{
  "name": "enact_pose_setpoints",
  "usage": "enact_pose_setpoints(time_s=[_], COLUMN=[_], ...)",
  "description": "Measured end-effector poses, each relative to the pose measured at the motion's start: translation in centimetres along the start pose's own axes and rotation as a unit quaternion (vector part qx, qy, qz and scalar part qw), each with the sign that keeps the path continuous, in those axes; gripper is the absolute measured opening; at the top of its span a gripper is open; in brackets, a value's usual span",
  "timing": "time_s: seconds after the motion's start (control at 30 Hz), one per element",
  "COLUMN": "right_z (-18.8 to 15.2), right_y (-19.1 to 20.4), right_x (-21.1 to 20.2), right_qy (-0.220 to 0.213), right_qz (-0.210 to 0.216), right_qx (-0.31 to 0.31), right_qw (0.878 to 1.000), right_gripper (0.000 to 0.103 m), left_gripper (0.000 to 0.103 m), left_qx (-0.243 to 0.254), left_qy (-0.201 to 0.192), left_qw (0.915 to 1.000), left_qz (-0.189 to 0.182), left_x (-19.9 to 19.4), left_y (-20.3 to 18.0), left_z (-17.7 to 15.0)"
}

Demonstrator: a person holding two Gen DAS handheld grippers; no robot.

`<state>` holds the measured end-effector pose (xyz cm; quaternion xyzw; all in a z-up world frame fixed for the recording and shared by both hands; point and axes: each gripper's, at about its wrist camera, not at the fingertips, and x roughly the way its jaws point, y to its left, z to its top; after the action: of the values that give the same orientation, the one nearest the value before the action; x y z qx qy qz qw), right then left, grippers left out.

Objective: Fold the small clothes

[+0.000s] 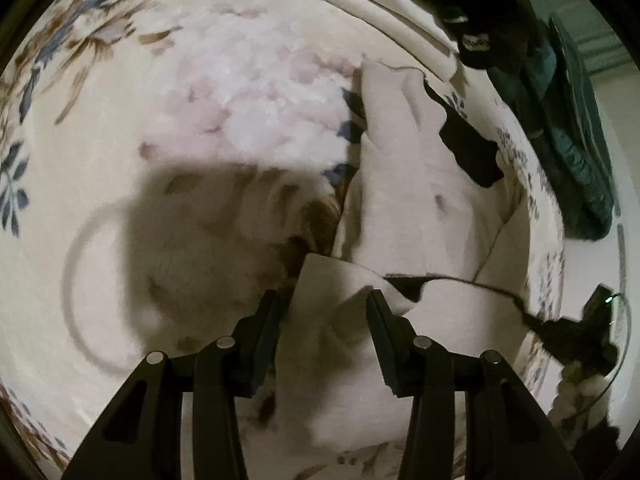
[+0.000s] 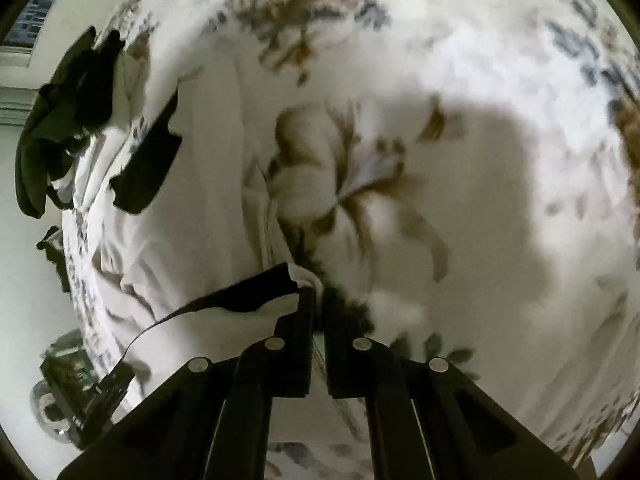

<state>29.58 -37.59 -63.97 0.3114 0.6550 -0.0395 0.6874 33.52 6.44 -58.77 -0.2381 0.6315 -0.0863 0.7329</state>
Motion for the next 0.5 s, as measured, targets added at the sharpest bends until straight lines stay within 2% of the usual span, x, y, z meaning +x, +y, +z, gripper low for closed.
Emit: enact_pose_setpoints(time_s=[0.03, 0.1, 0.17, 0.23, 0.27, 0.3, 0.33, 0.37, 0.4, 0.5], right_z=[0.0, 0.1, 0.0, 0.3, 0.3, 0.2, 0.0, -0.2, -0.4, -1.0], right_y=[0.1, 0.4, 0.7, 0.7, 0.8, 1.1, 1.3, 1.6, 2.0, 2.9], right_x=[0.1, 0.2, 0.6, 1.6, 2.4, 3.0, 3.3, 3.2, 3.0, 0.9], right_qy=[0.003, 0.005, 0.011, 0.036, 0.053, 0.063, 0.066, 0.054, 0.043, 0.003], right_qz=[-0.004, 0.001, 0.033, 0.038, 0.038, 0.037, 0.031, 0.027, 0.019, 0.014], right_qx=[-0.005, -0.014, -0.017, -0.027, -0.034, -0.039, -0.048, -0.054, -0.060, -0.073], right_qw=[1.000, 1.000, 0.999, 0.998, 0.997, 0.997, 0.996, 0.997, 0.997, 0.997], right_gripper=[0.017, 0.047, 0.055, 0.055, 0.055, 0.053, 0.046, 0.014, 0.006, 0.005], left_gripper=[0.042, 0.042, 0.042, 0.039, 0.037, 0.010, 0.002, 0.002, 0.002, 0.002], left_qx=[-0.008, -0.017, -0.014, 0.001, 0.007, 0.012, 0.017, 0.020, 0.021, 0.018], left_qy=[0.000, 0.000, 0.006, 0.000, -0.018, -0.034, -0.043, -0.054, -0.067, -0.094], left_qw=[0.9999, 0.9995, 0.9994, 0.9998, 0.9998, 0.9993, 0.9989, 0.9980, 0.9971, 0.9948], left_qz=[-0.008, -0.025, -0.033, -0.021, -0.010, -0.004, 0.007, 0.024, 0.031, 0.034], left_x=[0.0, 0.1, 0.5, 0.6, 0.3, 0.0, -0.3, -0.8, -1.4, -3.4], left_y=[0.2, 0.5, 0.3, -0.3, -0.6, -0.9, -1.1, -1.4, -1.5, -1.7], left_z=[0.0, 0.0, 0.1, 0.1, 0.0, -0.1, 0.0, 0.0, 0.0, 0.1])
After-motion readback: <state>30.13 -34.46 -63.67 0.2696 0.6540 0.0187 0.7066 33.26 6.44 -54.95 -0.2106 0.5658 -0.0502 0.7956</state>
